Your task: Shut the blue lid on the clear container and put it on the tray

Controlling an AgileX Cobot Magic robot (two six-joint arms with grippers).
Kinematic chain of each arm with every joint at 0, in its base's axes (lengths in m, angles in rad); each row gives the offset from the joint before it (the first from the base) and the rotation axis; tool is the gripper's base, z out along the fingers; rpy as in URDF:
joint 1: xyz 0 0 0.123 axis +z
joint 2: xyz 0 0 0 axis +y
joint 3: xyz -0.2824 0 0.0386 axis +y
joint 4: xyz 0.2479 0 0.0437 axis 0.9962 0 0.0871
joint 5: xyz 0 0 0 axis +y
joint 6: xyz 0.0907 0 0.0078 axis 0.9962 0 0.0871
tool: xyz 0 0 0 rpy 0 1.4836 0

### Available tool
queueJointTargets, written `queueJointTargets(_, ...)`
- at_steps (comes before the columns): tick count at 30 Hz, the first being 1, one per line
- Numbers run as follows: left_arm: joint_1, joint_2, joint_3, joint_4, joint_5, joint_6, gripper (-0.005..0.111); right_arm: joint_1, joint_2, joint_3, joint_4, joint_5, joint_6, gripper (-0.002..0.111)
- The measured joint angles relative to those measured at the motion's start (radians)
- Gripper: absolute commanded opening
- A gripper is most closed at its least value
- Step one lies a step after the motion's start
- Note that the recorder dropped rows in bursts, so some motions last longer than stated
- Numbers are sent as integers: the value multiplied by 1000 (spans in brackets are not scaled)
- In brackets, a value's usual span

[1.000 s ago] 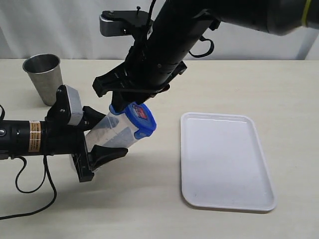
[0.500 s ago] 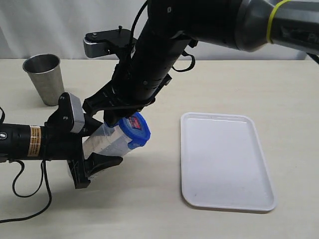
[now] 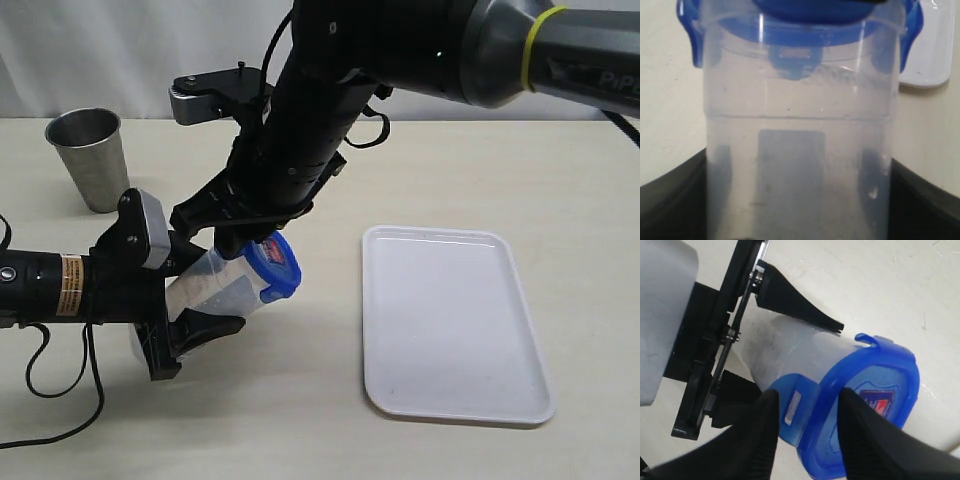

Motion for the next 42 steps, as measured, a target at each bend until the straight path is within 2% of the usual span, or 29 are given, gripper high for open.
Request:
queueJointTargets(5,0,0,0,0,-2,-2,0,4,0,0,-15,0,0,33)
queueJointTargets(16,0,1,2,0,-9,4,0,96,2,-1,-242,1,56,32)
queueJointTargets(24,0,1,2,-16,-27,1,0,103,-7,-17,-254,-7,39,32)
queueJointTargets(32,-2,-13,-4,-43,-177,-1,0,114,-123,-95,-223,-6,0,32)
queueJointTargets(38,-2,-13,-4,-39,-171,-1,0,114,-234,-95,-221,6,25,32)
queueJointTargets(41,-2,-13,-4,-39,-126,-1,0,114,-283,-95,-225,41,27,32)
queueJointTargets(42,-2,-13,-4,-39,-118,-1,0,114,-296,-95,-227,53,27,29)
